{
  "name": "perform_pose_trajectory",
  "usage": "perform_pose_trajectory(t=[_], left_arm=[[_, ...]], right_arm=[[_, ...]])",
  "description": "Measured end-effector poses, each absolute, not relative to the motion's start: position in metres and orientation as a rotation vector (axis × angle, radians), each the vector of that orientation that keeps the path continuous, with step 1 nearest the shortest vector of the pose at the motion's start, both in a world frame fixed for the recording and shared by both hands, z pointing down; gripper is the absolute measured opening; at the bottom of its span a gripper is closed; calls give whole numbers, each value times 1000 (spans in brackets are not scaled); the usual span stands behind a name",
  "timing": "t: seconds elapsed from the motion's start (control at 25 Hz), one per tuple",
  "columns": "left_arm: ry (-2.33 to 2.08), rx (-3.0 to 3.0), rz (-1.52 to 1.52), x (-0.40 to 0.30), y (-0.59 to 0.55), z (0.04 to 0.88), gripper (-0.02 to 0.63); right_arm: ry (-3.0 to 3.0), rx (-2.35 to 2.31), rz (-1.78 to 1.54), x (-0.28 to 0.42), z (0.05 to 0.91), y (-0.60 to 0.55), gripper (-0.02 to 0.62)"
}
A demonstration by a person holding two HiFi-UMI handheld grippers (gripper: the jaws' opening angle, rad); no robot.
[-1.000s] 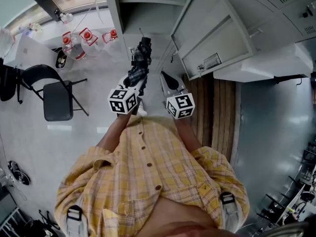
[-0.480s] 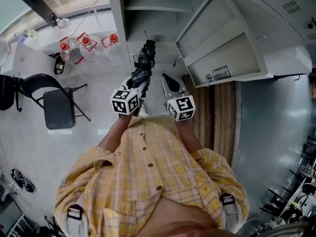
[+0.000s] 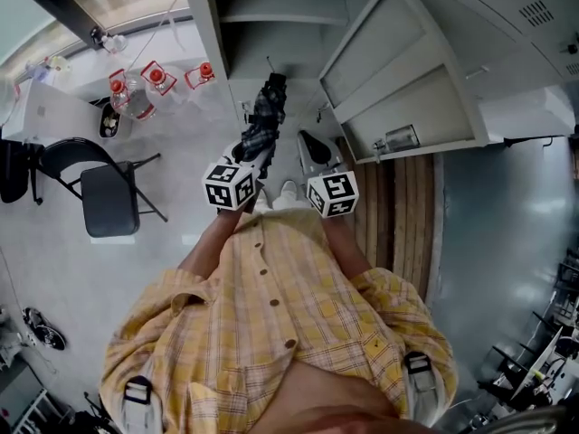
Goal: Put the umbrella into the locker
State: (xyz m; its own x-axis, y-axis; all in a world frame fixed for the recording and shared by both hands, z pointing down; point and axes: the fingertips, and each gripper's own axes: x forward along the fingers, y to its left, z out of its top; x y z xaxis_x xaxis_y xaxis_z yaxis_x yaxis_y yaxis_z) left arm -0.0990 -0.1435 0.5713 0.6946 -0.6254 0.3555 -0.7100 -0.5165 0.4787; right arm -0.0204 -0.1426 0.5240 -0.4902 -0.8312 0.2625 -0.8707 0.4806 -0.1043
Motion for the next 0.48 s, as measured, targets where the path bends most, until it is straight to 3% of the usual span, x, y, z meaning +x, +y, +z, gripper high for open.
perform_pose_trajectory(t=[0.48], left_arm=[[-1098, 2254, 156, -87, -155, 565, 186]], right_arm=[[-2590, 1443, 332, -7, 524, -149, -2]])
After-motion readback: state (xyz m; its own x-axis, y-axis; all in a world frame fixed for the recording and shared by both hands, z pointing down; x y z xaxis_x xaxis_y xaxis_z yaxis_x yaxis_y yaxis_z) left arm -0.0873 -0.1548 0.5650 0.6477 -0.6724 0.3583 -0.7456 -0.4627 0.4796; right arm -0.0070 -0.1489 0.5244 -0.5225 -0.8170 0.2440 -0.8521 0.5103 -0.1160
